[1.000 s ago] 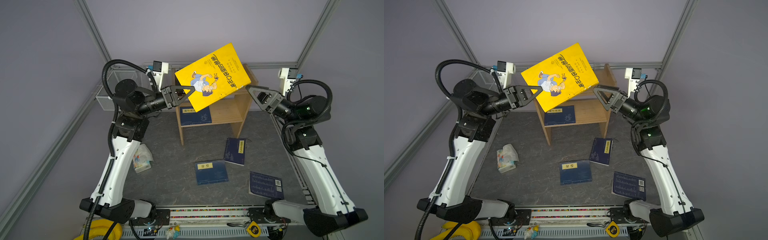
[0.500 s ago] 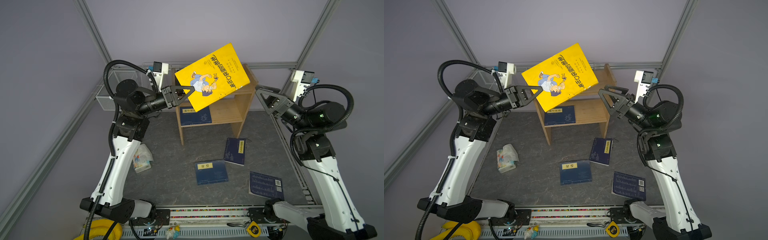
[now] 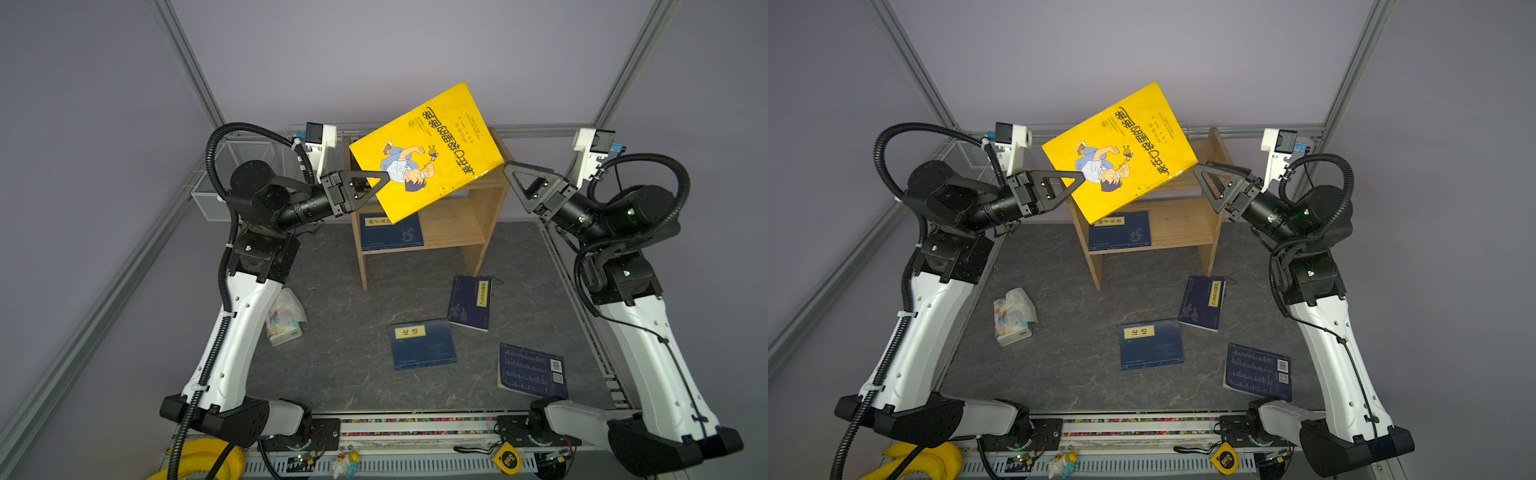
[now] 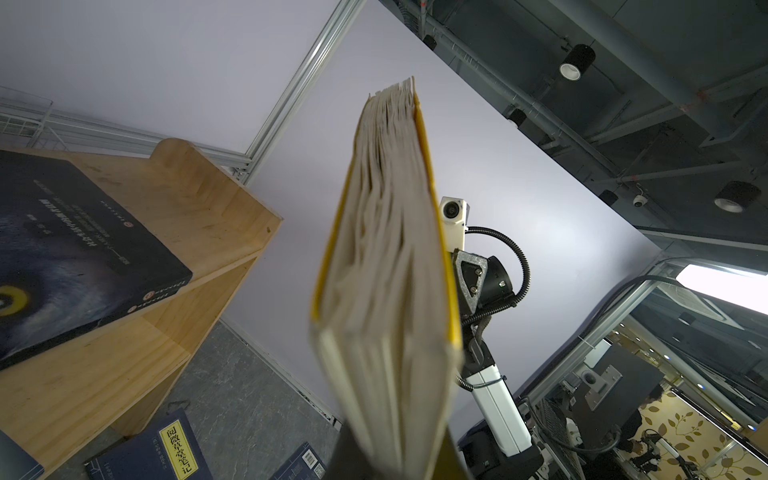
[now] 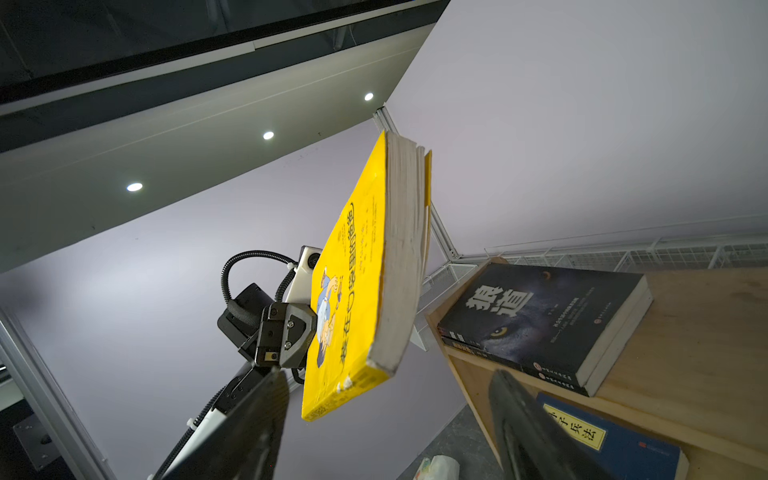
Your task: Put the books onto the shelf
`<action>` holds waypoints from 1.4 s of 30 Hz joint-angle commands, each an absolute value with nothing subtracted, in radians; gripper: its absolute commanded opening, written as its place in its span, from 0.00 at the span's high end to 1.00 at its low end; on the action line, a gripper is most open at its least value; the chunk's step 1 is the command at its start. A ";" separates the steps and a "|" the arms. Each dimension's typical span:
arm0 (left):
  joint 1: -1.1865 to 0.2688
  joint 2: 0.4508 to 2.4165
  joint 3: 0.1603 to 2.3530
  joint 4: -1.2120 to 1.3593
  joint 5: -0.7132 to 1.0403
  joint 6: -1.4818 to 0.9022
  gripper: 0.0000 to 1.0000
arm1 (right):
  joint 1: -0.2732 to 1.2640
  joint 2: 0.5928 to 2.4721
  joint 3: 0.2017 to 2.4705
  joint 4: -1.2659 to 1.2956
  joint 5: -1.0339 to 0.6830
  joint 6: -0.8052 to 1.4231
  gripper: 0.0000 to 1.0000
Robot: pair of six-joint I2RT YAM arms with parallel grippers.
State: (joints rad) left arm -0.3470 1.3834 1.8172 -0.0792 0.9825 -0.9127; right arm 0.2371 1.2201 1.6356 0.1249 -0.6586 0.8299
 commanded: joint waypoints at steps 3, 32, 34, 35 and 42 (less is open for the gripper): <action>-0.346 1.365 1.838 -0.001 0.992 -0.926 1.00 | 0.244 1.279 1.686 0.165 -0.686 0.891 0.33; -0.359 1.401 1.971 -0.253 0.866 -0.688 1.00 | 0.287 1.417 1.732 0.203 -0.774 1.025 0.77; -0.359 1.402 1.980 -0.287 0.844 -0.653 0.99 | 0.289 1.416 1.718 0.228 -0.765 1.044 0.80; -0.358 1.396 1.972 -0.293 0.826 -0.640 0.99 | 0.292 1.415 1.709 0.243 -0.758 1.055 0.83; -0.358 1.373 1.958 -0.320 0.670 -0.585 0.78 | 0.305 1.401 1.610 0.363 -0.608 1.134 0.93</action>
